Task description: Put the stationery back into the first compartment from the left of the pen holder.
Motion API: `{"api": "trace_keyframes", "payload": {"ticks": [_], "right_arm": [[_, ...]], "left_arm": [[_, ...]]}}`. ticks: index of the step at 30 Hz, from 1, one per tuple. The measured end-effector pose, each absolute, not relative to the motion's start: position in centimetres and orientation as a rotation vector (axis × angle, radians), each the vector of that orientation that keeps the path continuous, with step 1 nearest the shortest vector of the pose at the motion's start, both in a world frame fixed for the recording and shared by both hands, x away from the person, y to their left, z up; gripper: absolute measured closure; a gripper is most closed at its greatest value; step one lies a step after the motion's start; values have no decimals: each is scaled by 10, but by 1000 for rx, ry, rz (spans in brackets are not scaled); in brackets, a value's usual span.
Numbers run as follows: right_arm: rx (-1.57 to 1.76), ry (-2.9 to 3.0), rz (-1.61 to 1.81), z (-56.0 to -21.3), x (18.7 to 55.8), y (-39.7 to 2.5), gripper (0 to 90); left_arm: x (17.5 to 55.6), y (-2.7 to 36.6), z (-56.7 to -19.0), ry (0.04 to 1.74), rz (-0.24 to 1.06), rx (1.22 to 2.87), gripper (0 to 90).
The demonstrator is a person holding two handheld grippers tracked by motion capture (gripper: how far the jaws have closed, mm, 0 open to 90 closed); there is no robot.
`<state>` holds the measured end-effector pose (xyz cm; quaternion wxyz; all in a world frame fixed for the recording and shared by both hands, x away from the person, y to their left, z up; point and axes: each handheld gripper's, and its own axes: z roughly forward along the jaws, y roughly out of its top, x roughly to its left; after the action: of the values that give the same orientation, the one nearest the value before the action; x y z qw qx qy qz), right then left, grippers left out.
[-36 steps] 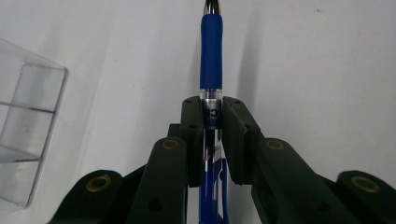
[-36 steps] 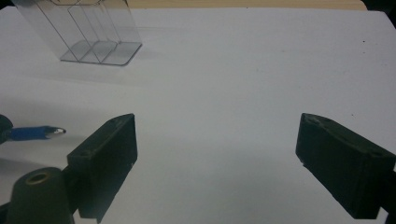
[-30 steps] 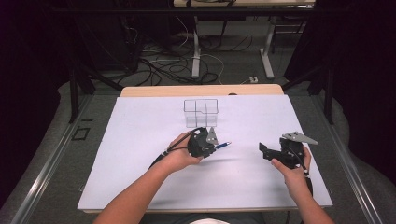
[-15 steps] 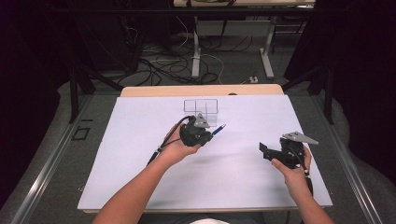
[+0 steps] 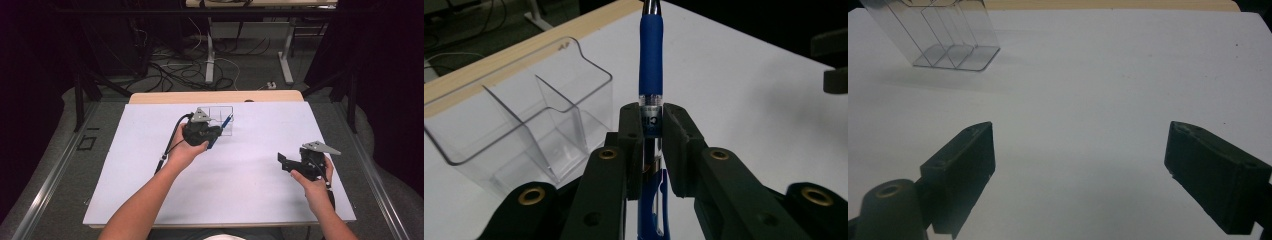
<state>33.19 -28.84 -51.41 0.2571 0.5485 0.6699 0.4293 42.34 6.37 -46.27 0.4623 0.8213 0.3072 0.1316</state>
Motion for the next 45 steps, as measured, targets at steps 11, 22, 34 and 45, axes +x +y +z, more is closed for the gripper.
{"api": "trace_keyframes", "payload": {"ticks": [11, 22, 34, 45], "right_arm": [[1493, 1815, 1165, -514, 332, -288, 124], [1503, 1813, 1165, -515, 332, -289, 124], [1494, 1816, 1165, -515, 332, -289, 124], [1492, 1808, 1171, -515, 332, -288, 124]], "left_arm": [[437, 82, -452, 836, 340, 1944, 791], [449, 93, -444, 882, 421, 1843, 791], [460, 98, -445, 899, 481, 1720, 791], [471, 103, -440, 923, 518, 1676, 792]]}}
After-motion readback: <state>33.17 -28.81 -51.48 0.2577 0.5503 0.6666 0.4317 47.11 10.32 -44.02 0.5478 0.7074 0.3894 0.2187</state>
